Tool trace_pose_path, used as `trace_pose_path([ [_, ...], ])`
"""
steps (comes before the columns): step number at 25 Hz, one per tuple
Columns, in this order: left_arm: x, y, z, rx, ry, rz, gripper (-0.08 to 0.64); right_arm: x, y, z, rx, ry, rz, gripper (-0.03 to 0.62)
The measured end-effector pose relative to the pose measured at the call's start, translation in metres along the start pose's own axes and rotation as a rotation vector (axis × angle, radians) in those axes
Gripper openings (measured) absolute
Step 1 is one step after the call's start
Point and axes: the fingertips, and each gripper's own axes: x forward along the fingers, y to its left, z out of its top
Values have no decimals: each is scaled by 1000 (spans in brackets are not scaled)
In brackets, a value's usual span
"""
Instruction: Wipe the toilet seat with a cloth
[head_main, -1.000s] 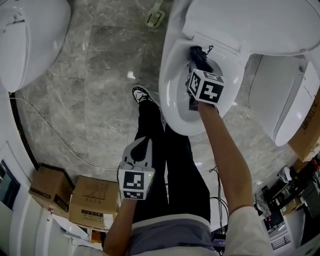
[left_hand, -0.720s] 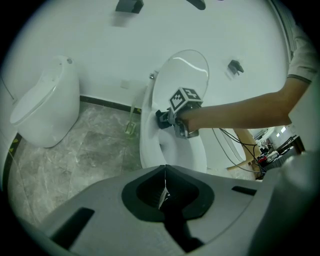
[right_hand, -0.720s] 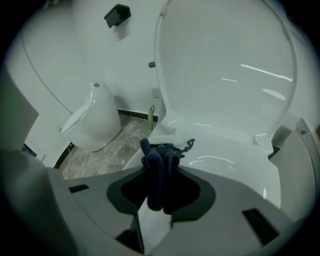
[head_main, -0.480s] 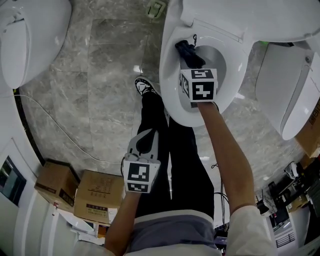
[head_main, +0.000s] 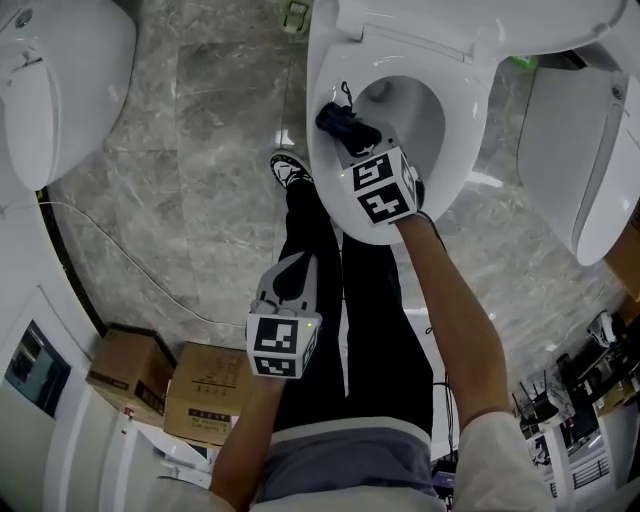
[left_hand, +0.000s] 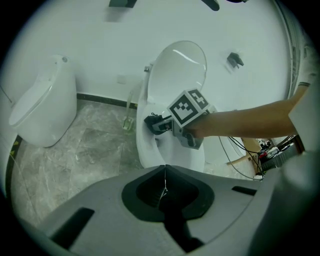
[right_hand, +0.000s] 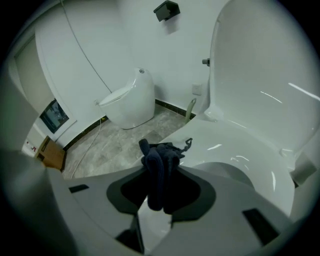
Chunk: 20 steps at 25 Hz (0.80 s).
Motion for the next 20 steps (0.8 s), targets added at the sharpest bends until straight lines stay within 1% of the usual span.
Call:
trace_pose_path([
  [2, 0, -1, -2, 3, 2, 3, 11, -3, 8, -5, -10, 2, 27, 110],
  [7, -4, 2, -6, -38, 2, 17, 11, -10, 29, -22, -62, 5, 83, 110],
  [11, -6, 8, -10, -49, 7, 43, 11, -17, 46, -37, -75, 8, 129, 109],
  [16, -5, 9, -14, -54, 12, 59, 11, -28, 64, -57, -20, 9, 169, 110],
  [20, 1, -1, -16, -60, 15, 52, 11, -35, 69, -70, 39, 0, 173, 110],
])
